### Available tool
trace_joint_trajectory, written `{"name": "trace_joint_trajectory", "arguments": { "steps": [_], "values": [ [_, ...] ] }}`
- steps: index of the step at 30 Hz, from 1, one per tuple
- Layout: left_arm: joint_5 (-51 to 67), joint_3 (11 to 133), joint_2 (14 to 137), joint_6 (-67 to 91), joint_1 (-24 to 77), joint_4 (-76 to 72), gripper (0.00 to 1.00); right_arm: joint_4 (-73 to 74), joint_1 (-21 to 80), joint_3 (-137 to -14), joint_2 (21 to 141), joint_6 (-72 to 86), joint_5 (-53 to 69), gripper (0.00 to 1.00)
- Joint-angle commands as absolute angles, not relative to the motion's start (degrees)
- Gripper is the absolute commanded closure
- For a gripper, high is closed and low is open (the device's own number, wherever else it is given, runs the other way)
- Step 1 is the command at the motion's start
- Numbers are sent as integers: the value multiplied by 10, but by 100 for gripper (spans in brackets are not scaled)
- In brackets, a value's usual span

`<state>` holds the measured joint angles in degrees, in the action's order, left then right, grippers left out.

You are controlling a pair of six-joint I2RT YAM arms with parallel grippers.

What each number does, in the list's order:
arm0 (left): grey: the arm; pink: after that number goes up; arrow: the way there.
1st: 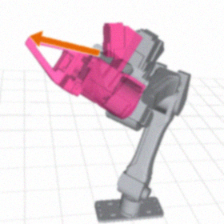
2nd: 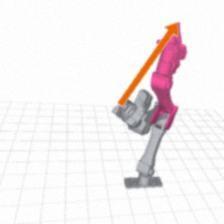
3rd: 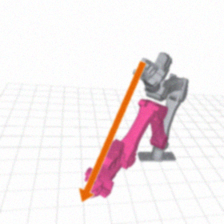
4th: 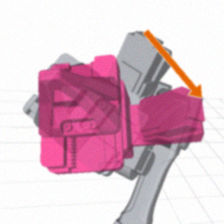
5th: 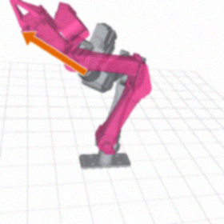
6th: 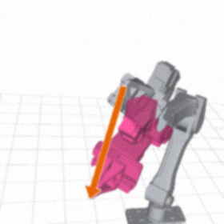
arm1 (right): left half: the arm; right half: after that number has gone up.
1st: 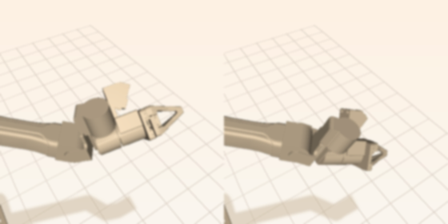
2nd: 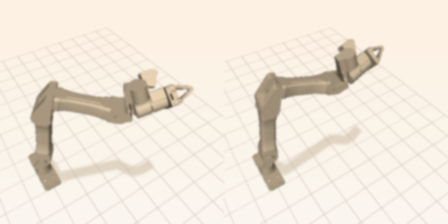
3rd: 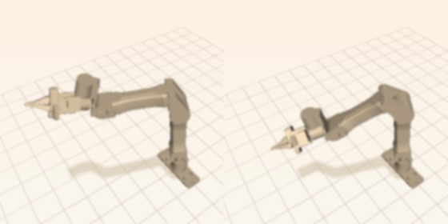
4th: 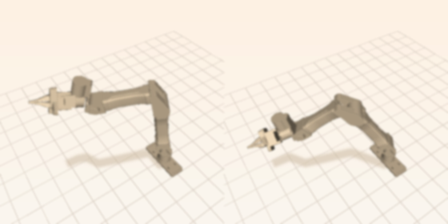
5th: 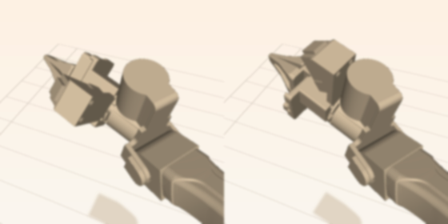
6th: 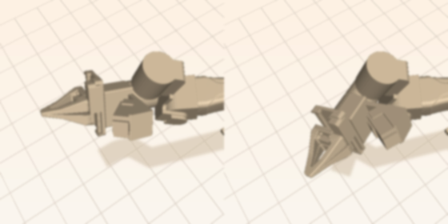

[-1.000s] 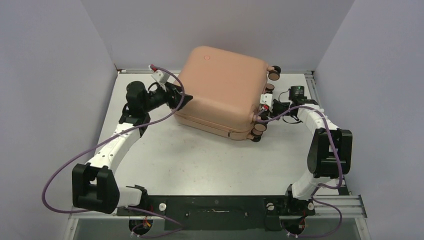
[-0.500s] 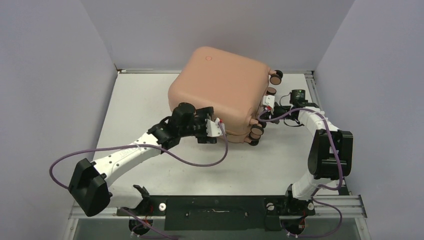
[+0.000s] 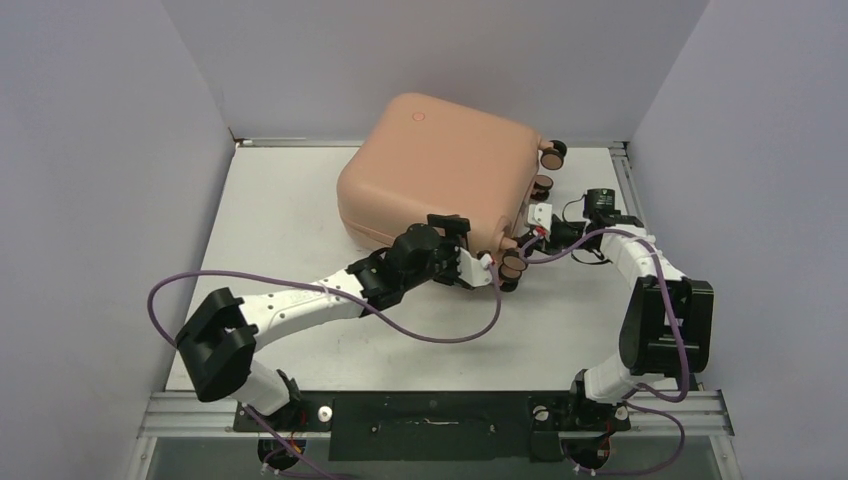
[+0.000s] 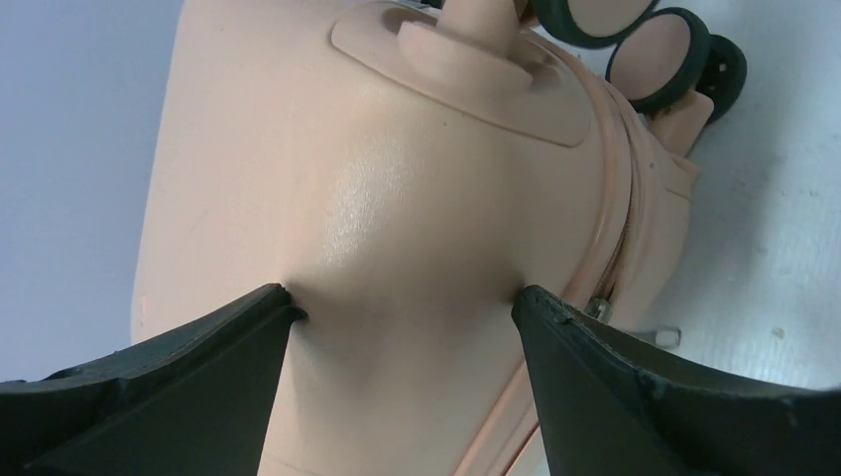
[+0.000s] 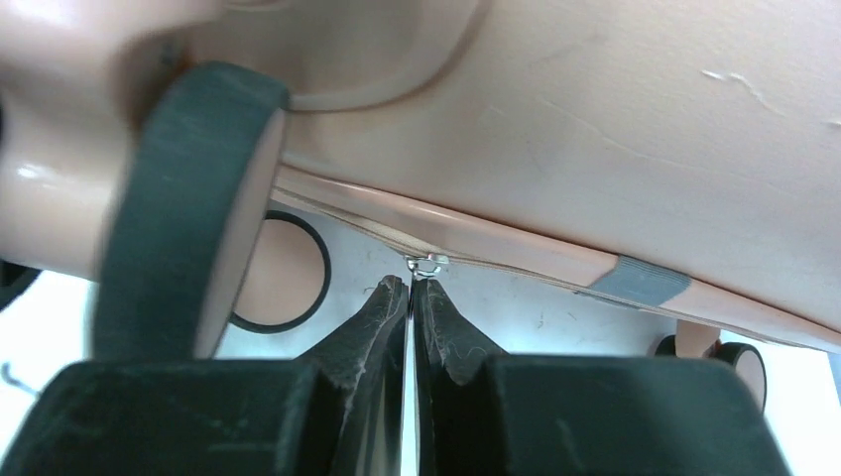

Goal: Pack the luggage
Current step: Zip the luggage at the center of the board.

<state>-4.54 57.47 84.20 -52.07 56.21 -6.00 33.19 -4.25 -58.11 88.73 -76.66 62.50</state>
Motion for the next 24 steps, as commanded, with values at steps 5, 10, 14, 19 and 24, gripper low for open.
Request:
{"name": "trace_joint_trajectory", "arguments": {
  "steps": [5, 10, 14, 19, 24],
  "values": [
    [-111, 677, 960, -430, 591, -41, 18, 489, -51, -539, 875, -830, 639, 95],
    [-98, 731, 997, -369, 592, -1, 21, 539, -55, -546, 874, -881, 649, 95],
    [-120, 769, 1022, -332, 592, 23, 24, 611, -61, -547, 873, -960, 663, 95],
    [-120, 800, 1043, -310, 592, 45, 25, 726, -82, -550, 896, -1092, 681, 95],
    [-93, 804, 1042, -283, 587, 64, 26, 704, -133, -553, 916, -1095, 689, 95]
  ]
}}
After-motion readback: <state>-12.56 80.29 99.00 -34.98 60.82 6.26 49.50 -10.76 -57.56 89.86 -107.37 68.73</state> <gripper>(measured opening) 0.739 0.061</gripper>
